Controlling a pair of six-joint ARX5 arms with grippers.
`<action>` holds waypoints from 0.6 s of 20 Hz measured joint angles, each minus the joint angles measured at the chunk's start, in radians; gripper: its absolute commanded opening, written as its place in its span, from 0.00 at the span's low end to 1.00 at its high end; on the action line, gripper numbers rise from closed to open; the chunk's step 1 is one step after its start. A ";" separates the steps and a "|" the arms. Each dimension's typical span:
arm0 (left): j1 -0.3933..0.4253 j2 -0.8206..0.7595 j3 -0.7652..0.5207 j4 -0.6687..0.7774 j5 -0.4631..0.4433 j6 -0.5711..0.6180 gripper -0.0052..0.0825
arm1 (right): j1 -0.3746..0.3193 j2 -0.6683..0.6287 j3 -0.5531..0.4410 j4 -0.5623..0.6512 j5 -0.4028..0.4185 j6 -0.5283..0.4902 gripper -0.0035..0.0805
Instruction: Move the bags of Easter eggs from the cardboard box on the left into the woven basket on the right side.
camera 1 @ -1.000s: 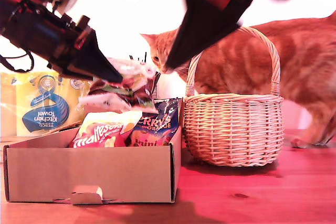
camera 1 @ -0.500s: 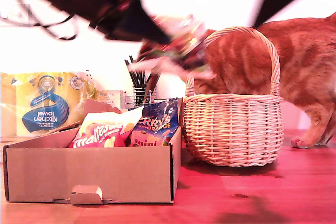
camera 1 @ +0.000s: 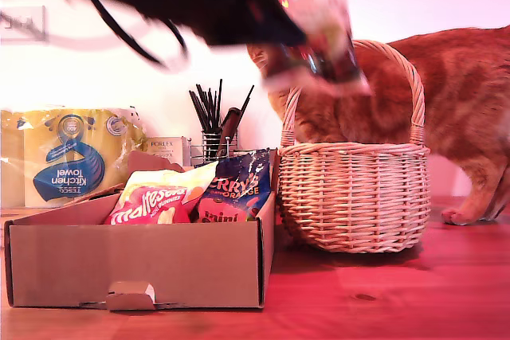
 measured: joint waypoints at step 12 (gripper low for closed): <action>-0.041 0.272 0.180 0.162 -0.109 0.026 0.04 | -0.010 -0.006 0.000 -0.034 0.005 0.015 0.03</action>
